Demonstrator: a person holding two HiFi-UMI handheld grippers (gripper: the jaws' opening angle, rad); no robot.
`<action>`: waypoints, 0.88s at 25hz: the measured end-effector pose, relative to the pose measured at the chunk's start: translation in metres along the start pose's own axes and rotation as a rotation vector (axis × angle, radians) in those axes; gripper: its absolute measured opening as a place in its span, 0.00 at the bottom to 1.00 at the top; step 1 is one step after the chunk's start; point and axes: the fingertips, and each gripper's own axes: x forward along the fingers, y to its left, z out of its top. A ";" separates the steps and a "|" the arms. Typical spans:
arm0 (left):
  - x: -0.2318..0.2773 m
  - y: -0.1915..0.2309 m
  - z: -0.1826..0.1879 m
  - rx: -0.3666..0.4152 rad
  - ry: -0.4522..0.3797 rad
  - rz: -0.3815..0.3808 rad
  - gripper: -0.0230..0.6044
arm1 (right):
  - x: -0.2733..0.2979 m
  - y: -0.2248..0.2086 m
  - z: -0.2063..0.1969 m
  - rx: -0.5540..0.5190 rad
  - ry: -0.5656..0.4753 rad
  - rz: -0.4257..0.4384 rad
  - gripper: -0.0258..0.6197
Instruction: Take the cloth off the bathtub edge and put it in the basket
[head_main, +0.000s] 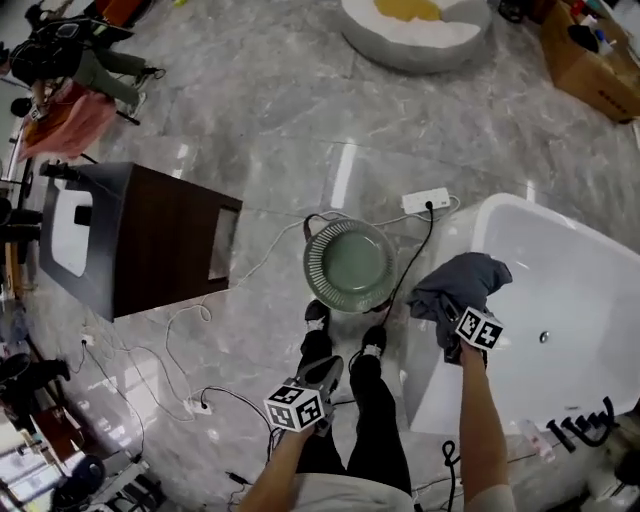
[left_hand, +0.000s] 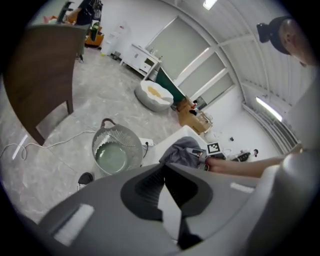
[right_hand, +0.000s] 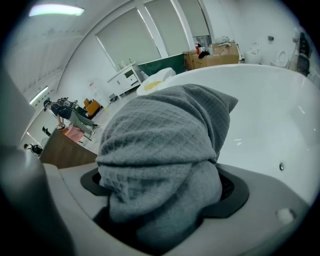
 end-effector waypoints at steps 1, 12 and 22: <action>0.015 0.004 -0.002 0.023 0.020 -0.011 0.13 | 0.003 0.002 0.003 -0.002 -0.013 0.007 0.84; 0.068 0.047 0.066 0.302 0.067 -0.098 0.13 | -0.017 -0.019 -0.005 -0.019 -0.096 -0.108 0.75; 0.052 0.082 0.107 0.466 0.126 -0.120 0.13 | -0.035 -0.013 -0.011 -0.083 -0.120 -0.303 0.64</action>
